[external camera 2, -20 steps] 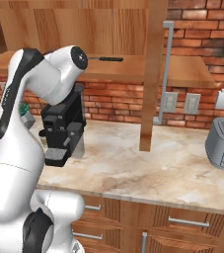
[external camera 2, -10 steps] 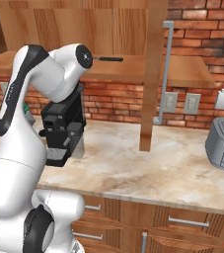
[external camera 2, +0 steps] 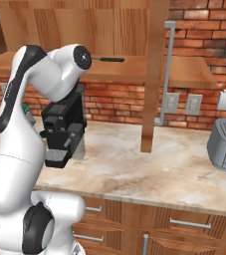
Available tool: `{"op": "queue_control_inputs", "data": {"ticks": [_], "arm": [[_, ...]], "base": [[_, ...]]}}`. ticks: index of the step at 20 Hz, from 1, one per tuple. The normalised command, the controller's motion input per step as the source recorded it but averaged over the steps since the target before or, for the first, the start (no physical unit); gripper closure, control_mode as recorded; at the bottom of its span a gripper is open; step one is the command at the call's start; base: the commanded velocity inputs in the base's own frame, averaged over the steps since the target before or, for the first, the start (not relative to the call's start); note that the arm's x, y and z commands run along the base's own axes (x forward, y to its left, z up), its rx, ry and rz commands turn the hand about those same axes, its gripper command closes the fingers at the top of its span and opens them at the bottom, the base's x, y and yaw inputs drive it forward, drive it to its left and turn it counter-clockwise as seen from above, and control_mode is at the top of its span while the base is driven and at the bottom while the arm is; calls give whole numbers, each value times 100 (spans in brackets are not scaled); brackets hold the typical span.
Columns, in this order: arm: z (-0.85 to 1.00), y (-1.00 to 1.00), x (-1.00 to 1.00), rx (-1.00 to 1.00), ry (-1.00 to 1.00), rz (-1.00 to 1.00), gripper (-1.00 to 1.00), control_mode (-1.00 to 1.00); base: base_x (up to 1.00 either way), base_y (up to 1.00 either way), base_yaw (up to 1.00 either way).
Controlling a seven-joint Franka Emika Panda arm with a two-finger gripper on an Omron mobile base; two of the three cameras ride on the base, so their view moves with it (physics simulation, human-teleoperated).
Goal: Pick the pan from the cabinet and place it on the stove. Then turn on the stove burner for the pan.
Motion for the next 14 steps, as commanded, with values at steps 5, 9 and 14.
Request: {"op": "queue_control_inputs", "data": {"ticks": [5, 9, 14], "arm": [[0, -6, 29, -2, -1, -4, -100, -100], [3, -32, 27, 0, 0, 1, -100, -100], [10, -25, 13, 0, 0, 0, -100, -100]], "base": [[0, 0, 0], [0, 0, 0], [0, 0, 0]]}}
